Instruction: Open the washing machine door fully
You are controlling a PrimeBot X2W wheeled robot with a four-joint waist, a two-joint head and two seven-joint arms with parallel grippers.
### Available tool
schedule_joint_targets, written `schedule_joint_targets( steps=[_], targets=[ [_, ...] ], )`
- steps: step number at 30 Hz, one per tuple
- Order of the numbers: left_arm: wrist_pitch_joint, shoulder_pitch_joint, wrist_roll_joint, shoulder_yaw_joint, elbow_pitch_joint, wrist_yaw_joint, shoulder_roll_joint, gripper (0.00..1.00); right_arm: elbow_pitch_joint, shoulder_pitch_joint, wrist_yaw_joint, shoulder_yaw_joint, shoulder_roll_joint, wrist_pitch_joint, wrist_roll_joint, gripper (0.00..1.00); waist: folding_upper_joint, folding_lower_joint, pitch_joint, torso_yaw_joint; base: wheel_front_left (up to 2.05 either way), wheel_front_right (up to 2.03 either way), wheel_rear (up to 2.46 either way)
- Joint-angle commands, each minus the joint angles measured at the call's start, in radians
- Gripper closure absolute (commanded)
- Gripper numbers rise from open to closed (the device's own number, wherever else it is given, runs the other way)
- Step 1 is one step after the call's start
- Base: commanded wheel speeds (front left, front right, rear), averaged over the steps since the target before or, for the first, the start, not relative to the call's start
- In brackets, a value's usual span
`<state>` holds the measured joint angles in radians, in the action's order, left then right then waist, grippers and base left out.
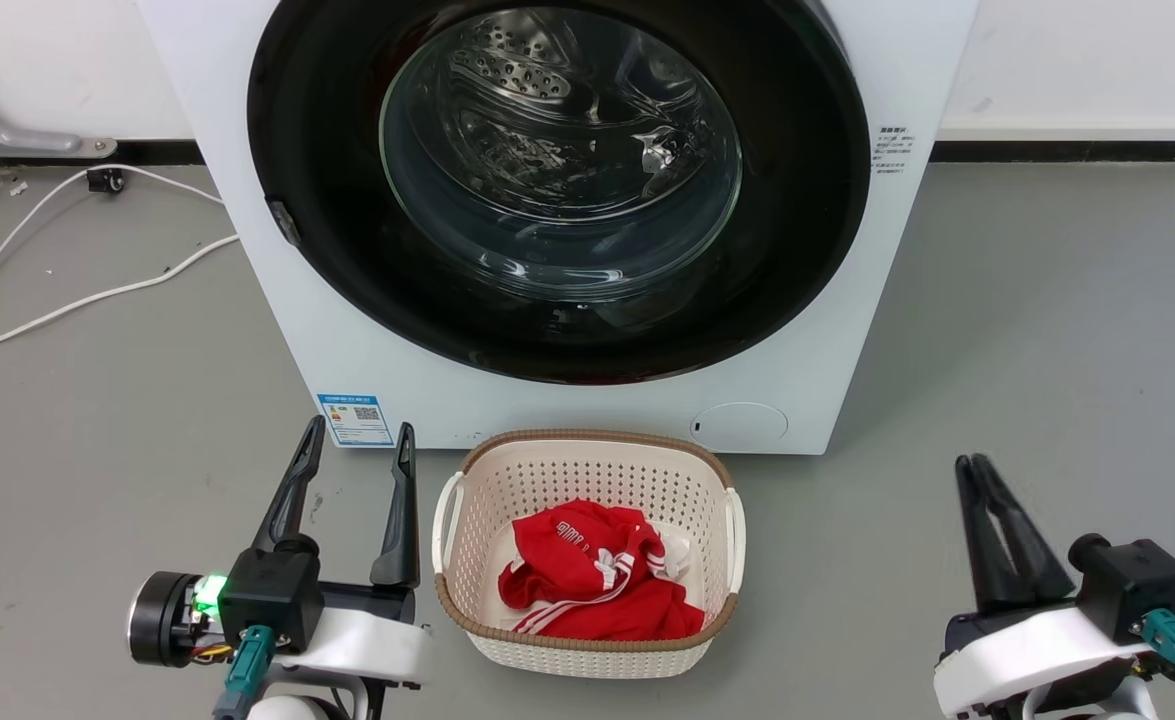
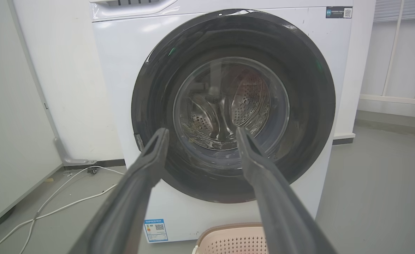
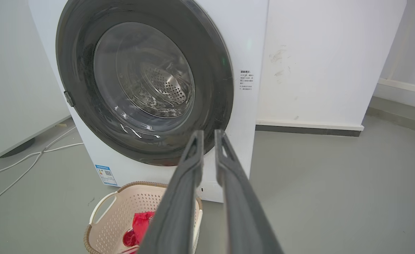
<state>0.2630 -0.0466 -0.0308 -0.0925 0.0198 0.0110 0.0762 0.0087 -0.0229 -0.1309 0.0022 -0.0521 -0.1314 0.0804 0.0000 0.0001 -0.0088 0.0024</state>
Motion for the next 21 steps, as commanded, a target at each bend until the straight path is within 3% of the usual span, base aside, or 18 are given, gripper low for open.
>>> schedule_joint_targets(
  steps=[1,4,5,11,15,18,21],
  targets=[
    [0.003,0.005,-0.001,0.002,0.003,0.002,-0.004,0.00,0.001,0.008,0.000,0.002,0.003,-0.002,0.009,1.00,0.0000,-0.0001,0.000,-0.001,0.00,0.00,0.00],
    [0.003,0.003,-0.001,0.005,0.006,0.004,-0.004,0.00,0.006,0.008,0.000,0.000,0.003,-0.013,0.061,1.00,0.0000,-0.0001,0.001,-0.001,0.00,0.00,0.00],
    [0.003,0.003,-0.001,0.006,0.007,0.004,-0.005,0.00,0.014,0.007,0.000,-0.001,0.003,-0.020,0.126,1.00,0.0000,-0.0001,0.000,-0.002,0.00,0.00,0.00],
    [0.003,0.001,-0.002,0.011,0.011,0.005,-0.006,0.00,0.108,0.047,0.000,-0.002,0.003,-0.089,0.694,1.00,0.0000,-0.0001,-0.003,-0.003,0.00,0.00,0.00],
    [0.003,-0.004,-0.002,0.013,0.014,0.008,-0.006,0.00,0.145,0.094,0.000,0.006,0.003,-0.120,1.013,1.00,0.0000,-0.0001,-0.004,-0.004,0.00,0.00,0.00],
    [0.003,-0.008,-0.002,0.015,0.014,0.010,-0.007,0.00,0.144,0.141,0.000,-0.006,0.003,-0.127,1.221,1.00,0.0000,-0.0001,-0.002,-0.006,0.00,0.00,0.00],
    [0.003,-0.013,-0.006,0.019,0.013,0.013,-0.007,0.00,0.137,0.197,0.000,-0.051,0.001,-0.130,1.307,1.00,0.0000,-0.0001,0.005,-0.011,0.00,0.00,0.00]
  ],
)
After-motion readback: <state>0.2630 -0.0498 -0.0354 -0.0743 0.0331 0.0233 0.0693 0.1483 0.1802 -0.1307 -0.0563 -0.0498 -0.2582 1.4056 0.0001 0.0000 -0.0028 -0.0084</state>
